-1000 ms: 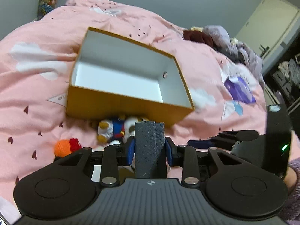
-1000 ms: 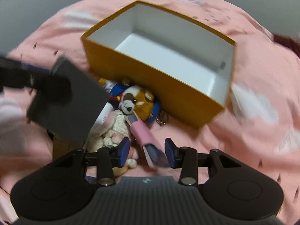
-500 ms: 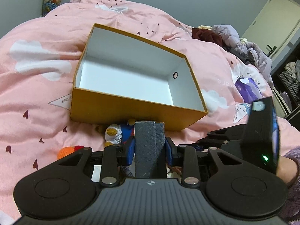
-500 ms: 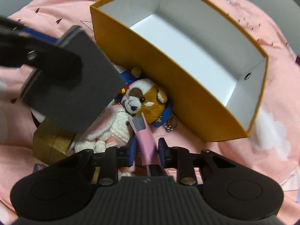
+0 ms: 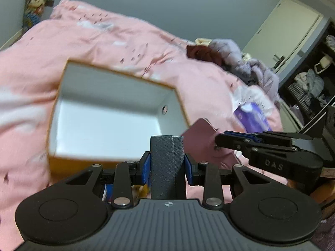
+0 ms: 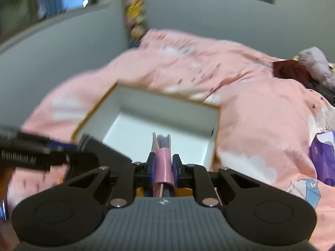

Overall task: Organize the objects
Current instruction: 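Lower the pink card holder into the orange box with right while left lowers grey box in, then move both grippers back to the pile of items, then grasp the blue photo-card box with right while left grasps the gold box, then lift both held boxes and carry them over the orange box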

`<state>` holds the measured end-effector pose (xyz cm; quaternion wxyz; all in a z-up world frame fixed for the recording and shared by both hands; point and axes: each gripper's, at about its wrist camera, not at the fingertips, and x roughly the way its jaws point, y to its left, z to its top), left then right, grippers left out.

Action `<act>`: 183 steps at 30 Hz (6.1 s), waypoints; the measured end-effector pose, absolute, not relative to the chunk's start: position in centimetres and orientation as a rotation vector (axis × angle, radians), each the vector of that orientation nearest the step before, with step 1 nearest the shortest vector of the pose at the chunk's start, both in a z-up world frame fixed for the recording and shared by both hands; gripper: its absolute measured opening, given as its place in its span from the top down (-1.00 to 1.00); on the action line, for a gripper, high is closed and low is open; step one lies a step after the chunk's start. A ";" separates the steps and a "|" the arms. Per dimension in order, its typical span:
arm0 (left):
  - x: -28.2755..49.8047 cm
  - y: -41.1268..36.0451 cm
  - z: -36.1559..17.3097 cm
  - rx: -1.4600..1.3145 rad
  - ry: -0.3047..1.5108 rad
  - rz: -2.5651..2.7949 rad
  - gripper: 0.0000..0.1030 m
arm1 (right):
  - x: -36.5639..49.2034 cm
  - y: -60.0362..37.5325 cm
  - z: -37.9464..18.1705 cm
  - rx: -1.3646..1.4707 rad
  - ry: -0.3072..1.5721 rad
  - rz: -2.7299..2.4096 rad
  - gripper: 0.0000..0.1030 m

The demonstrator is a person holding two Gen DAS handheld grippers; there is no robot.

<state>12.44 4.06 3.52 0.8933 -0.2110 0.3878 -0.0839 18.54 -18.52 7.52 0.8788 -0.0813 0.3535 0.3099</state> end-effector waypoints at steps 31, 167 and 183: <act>26.2 -0.4 -9.0 -0.387 1.068 -0.047 0.27 | 28.7 -18.7 -2.8 0.054 0.973 0.403 0.82; 2.5 2.9 -6.7 -0.514 1.178 0.100 -0.26 | 5.4 -15.9 -5.8 -0.052 1.181 0.859 0.52; 3.8 1.4 -9.0 -0.409 1.265 0.065 -0.24 | 6.0 -18.3 -5.5 -0.022 1.189 0.702 0.44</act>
